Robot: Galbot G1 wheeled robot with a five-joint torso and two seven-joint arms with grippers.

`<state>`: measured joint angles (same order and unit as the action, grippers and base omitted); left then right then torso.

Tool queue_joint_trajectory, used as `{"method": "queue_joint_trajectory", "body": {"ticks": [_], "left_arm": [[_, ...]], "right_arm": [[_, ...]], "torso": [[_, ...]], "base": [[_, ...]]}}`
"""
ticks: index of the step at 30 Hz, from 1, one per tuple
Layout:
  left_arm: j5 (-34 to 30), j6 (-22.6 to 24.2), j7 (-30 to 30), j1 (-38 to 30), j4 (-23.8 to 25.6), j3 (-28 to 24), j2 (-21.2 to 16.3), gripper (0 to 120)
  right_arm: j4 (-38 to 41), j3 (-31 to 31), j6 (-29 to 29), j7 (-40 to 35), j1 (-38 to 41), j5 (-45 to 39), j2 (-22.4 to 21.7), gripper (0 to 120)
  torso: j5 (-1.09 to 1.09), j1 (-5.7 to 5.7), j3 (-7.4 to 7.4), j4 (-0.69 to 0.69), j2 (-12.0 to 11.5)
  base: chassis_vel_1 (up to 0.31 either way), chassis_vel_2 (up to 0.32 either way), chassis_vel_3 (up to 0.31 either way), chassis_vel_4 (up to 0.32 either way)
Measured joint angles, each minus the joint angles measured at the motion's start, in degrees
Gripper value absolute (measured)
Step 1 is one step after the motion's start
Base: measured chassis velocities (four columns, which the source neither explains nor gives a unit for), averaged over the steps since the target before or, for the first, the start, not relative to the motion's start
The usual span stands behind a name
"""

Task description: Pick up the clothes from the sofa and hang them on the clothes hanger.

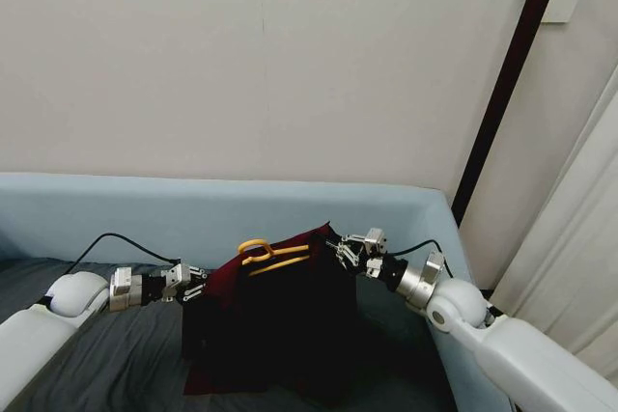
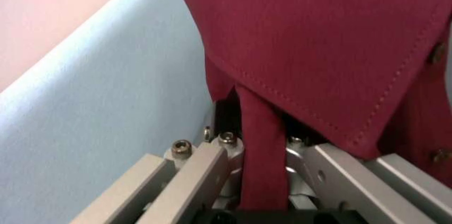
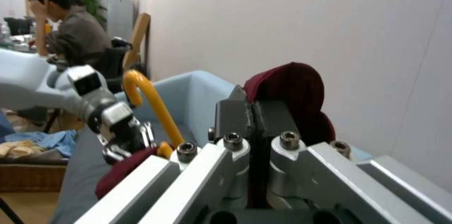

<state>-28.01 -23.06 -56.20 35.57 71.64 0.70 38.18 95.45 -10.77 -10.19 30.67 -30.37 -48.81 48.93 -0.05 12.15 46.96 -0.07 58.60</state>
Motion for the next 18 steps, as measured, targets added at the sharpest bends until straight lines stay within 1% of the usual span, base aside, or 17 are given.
{"method": "queue_joint_trajectory", "body": {"ticks": [2, 6, 8, 9, 12, 13, 14, 18], "left_arm": [[-0.25, 0.70, 0.80, -0.40, 0.23, -0.71, 0.40, 1], [-0.78, 1.65, 1.24, -0.85, 0.57, -1.05, 0.55, 1], [-1.69, 3.16, 1.57, -1.02, 1.34, -1.26, 0.58, 1], [-1.69, 3.16, 1.57, -1.02, 1.34, -1.26, 0.58, 1], [-2.81, 4.60, 1.63, -1.02, 2.26, -1.38, 0.37, 1], [-3.71, 5.53, 1.71, -1.03, 2.94, -1.43, 0.17, 1], [-3.96, 5.85, 1.74, -1.08, 3.15, -1.49, 0.11, 1], [-4.22, 6.16, 1.88, -1.43, 3.31, -1.77, 0.06, 1]], "right_arm": [[1.39, -0.09, 0.19, 0.02, 0.29, 0.51, 0.54, 0], [1.71, -0.47, 0.20, -0.11, -0.02, 2.07, 1.67, 0], [0.94, -1.17, 0.15, -1.20, -0.94, 6.21, 3.77, 0], [0.94, -1.17, 0.15, -1.20, -0.94, 6.21, 3.77, 0], [-0.04, -1.77, -0.02, -2.74, -1.91, 10.47, 5.54, 0], [-0.80, -2.20, -0.17, -3.49, -2.64, 14.04, 6.95, 0], [-1.13, -2.43, -0.20, -3.81, -2.97, 15.52, 7.54, 0], [-1.66, -3.06, -0.21, -5.00, -3.83, 18.60, 8.44, 0]], "torso": [[0.00, 0.00, 0.00, 0.00, 0.00], [0.01, 0.00, -0.01, 0.00, 0.00], [0.00, 0.00, 0.00, 0.00, 0.00], [0.00, 0.00, 0.00, 0.00, 0.00], [0.01, 0.00, 0.00, 0.00, 0.00], [0.01, 0.00, 0.00, 0.00, 0.00], [0.01, 0.00, 0.00, 0.01, 0.00], [0.00, 0.00, 0.00, 0.01, 0.00]], "base": [[0.000, 0.000, 0.000, 0.000], [0.000, 0.000, 0.000, 0.000], [0.000, 0.000, 0.000, 0.000], [0.000, 0.000, 0.000, 0.000], [0.000, 0.000, 0.000, 0.000], [0.000, 0.000, 0.000, 0.000], [0.000, 0.000, 0.000, 0.000], [0.000, 0.000, 0.000, 0.000]]}}
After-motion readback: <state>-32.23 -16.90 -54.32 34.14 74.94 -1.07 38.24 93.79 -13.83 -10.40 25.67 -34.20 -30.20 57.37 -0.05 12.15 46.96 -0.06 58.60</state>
